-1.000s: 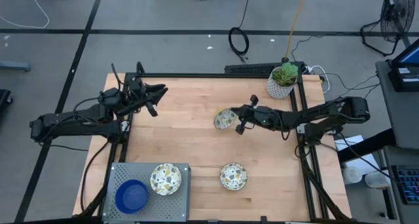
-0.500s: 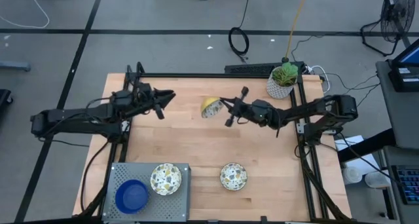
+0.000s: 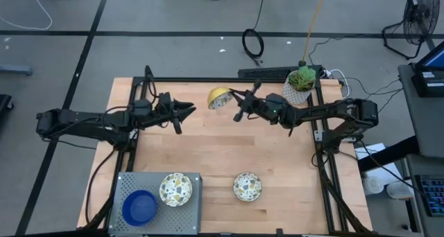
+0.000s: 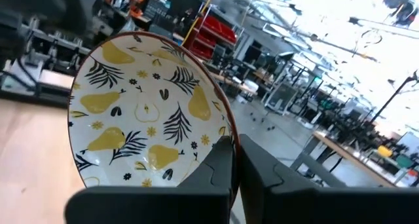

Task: Pick & Place Mini bowls
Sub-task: Stack the top white patterned bowl on top of the other white patterned bowl on the shelf

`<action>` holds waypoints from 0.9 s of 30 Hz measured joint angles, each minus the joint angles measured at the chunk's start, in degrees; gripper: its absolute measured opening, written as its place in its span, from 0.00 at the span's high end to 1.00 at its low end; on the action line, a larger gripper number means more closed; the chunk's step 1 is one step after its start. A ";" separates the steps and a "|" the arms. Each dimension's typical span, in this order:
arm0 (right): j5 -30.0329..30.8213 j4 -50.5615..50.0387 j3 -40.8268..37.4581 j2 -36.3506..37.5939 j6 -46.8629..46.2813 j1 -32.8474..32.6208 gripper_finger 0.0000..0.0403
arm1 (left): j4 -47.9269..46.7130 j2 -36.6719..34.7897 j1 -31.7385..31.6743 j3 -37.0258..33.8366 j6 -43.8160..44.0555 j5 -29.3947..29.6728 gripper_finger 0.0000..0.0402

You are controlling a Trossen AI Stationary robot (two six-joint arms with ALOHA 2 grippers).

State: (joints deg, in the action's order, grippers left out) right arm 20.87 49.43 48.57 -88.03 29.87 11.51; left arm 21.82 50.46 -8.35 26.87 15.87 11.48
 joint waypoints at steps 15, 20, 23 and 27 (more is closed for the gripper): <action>-0.14 -0.04 2.43 0.02 3.07 0.04 1.00 | 17.08 11.43 6.37 0.00 -23.11 14.59 0.73; -0.37 0.91 2.43 0.02 4.01 0.54 1.00 | 19.11 14.22 5.69 0.00 -20.93 17.67 0.73; -1.71 2.07 2.43 0.02 3.86 0.87 1.00 | 22.18 16.50 5.76 0.00 -19.96 17.06 0.73; -2.94 2.10 2.43 0.02 3.81 0.78 1.00 | 25.16 19.49 5.77 0.58 -20.00 17.03 0.71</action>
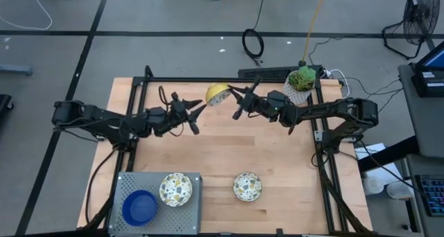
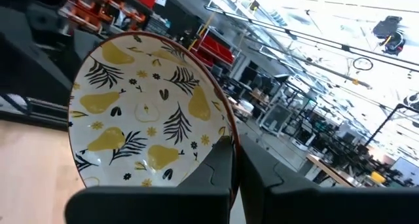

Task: Pick & Place Mini bowls
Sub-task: Stack the top white patterned bowl on top of the other white patterned bowl on the shelf

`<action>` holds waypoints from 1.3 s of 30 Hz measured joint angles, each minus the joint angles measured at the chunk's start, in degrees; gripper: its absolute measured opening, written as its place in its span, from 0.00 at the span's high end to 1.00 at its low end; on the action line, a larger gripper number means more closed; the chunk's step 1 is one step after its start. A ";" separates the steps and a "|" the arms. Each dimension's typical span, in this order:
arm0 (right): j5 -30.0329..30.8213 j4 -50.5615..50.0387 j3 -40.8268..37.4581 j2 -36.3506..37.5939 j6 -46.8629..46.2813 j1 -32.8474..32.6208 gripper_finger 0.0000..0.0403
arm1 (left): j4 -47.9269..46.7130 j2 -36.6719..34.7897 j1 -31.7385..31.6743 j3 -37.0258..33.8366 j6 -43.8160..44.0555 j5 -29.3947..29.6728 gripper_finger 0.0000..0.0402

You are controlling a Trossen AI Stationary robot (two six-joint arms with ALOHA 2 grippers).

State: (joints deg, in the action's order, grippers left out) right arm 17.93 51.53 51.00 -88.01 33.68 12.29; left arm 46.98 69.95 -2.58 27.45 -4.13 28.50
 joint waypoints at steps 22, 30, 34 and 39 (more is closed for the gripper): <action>1.07 -1.91 -0.07 0.04 0.35 0.46 1.00 | -3.24 3.15 1.80 3.42 -4.14 -1.29 0.56; 1.84 -4.69 0.00 -0.09 0.19 0.49 1.00 | -2.49 3.17 3.03 3.64 -11.29 0.12 0.61; 1.62 -3.50 0.00 -0.09 -0.73 0.38 1.00 | -2.31 3.17 3.03 3.64 -12.34 4.97 0.61; 0.63 -1.46 0.09 -0.05 -1.66 0.12 1.00 | -2.20 3.17 2.99 3.62 -12.34 8.64 0.61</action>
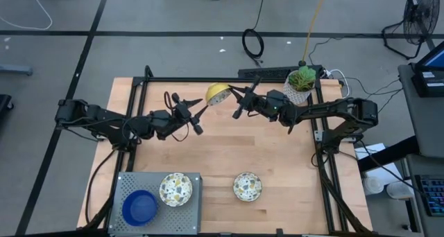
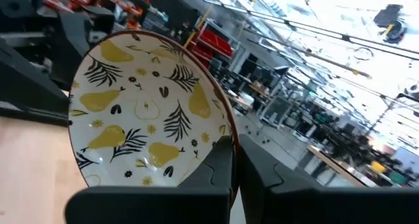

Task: Pick & Place Mini bowls
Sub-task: Stack the top white patterned bowl on top of the other white patterned bowl on the shelf

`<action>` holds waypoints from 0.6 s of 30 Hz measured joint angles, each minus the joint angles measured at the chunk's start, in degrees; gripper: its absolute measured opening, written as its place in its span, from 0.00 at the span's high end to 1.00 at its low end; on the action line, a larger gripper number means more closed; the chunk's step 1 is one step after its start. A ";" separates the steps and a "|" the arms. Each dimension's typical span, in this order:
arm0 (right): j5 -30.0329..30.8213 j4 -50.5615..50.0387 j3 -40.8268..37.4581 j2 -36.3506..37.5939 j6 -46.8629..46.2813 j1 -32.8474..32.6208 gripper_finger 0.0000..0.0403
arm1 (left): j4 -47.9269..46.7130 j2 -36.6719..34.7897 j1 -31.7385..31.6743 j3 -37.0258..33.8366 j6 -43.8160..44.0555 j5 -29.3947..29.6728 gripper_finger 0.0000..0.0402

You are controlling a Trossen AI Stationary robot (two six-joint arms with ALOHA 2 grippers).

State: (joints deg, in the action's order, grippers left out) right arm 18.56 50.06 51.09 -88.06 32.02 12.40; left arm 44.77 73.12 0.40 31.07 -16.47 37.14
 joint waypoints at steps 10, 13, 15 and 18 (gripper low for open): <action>-2.17 -0.29 1.94 0.01 -1.33 -1.22 1.00 | 1.32 -0.07 -0.09 -0.06 0.44 -0.19 0.61; -2.16 -0.66 2.00 0.04 -2.43 -1.22 1.00 | 2.61 -0.07 -0.11 -0.11 -0.15 -0.11 0.61; -2.20 -1.37 2.01 0.05 -3.03 -1.22 1.00 | 3.12 -0.07 -0.34 -0.11 -0.99 -0.11 0.61; -2.11 -2.15 2.03 0.05 -3.11 -1.42 1.00 | 3.29 -0.04 -1.21 -0.11 -1.18 -0.09 0.61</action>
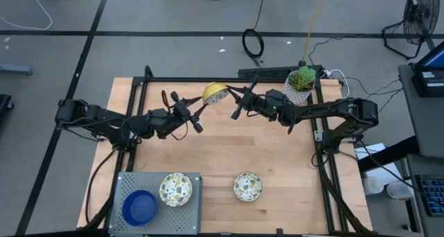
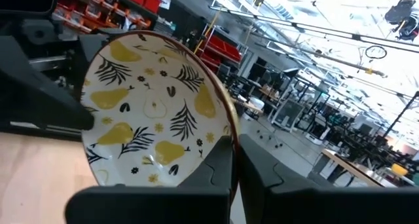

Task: Pick & Place Mini bowls
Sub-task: Stack the top white patterned bowl on top of the other white patterned bowl on the shelf

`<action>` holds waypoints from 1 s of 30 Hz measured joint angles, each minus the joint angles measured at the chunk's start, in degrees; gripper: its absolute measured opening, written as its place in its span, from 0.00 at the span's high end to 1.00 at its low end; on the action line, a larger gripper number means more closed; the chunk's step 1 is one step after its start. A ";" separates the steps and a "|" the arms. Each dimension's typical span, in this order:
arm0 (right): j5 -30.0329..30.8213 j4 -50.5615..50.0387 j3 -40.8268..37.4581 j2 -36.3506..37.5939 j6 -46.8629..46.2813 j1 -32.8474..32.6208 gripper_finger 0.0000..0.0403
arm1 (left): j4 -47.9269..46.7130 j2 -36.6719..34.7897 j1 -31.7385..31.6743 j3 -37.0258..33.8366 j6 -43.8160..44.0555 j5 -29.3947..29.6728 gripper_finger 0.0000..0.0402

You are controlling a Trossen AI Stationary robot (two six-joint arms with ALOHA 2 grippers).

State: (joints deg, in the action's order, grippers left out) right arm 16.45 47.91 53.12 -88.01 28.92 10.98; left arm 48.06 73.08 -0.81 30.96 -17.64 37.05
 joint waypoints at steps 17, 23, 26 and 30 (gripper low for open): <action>0.20 -1.67 0.00 0.09 -0.03 -1.11 1.00 | 0.58 -0.02 -2.51 1.21 0.20 2.67 0.83; -5.60 -4.73 -0.08 0.13 -1.51 -1.66 0.99 | 0.05 -0.15 -2.79 1.92 0.41 8.52 0.98; -9.10 -5.24 -0.11 0.11 -2.83 -1.52 0.99 | 0.01 -0.07 -2.88 1.95 0.80 9.09 0.98; -9.19 -6.26 -0.01 0.24 -4.56 -1.76 0.99 | -0.25 -0.84 -2.52 1.95 0.78 8.93 0.98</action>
State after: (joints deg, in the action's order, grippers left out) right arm 7.26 41.66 53.12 -87.77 24.36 9.22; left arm 47.81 72.24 -3.33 32.91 -16.86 45.98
